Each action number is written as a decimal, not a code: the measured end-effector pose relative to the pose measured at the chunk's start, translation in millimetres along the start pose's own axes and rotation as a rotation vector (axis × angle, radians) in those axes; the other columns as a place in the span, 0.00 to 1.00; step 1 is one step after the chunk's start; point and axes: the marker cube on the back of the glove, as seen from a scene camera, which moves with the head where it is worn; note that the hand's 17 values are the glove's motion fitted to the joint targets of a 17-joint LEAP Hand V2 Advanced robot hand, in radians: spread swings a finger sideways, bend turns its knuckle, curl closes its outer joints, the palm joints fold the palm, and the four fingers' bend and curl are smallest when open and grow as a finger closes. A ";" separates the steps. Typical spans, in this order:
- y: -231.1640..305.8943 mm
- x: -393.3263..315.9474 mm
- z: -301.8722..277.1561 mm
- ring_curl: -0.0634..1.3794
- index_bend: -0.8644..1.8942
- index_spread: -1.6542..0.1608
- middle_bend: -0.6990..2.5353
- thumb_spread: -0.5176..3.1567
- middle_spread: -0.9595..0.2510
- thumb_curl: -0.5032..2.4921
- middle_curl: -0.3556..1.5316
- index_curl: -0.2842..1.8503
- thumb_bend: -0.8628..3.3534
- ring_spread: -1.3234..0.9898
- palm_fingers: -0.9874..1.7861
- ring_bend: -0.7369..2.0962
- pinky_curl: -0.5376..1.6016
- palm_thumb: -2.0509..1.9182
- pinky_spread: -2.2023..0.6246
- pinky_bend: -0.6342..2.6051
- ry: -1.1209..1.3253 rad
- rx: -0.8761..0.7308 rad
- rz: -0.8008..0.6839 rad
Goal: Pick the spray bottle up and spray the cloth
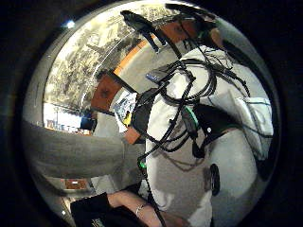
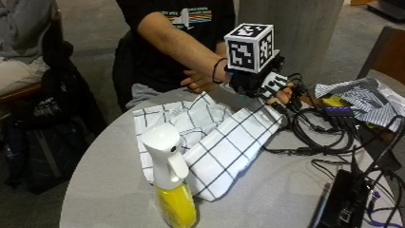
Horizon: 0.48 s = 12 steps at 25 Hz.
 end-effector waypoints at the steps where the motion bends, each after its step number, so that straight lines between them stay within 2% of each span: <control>1: -0.1 0.2 -0.5 0.09 0.37 0.82 0.33 0.25 0.79 0.20 0.23 0.15 0.29 0.57 0.58 0.37 0.28 0.65 0.82 0.30 0.000 0.001 0.001; 7: -0.6 -0.9 -6.5 0.16 0.37 0.76 0.33 0.34 0.79 0.22 0.28 0.20 0.29 0.57 0.56 0.38 0.33 0.67 0.85 0.30 -0.029 0.013 0.007; 12: 1.5 0.9 -9.8 0.18 0.36 0.74 0.33 0.38 0.79 0.23 0.30 0.21 0.29 0.56 0.56 0.38 0.34 0.68 0.86 0.30 -0.149 0.046 0.033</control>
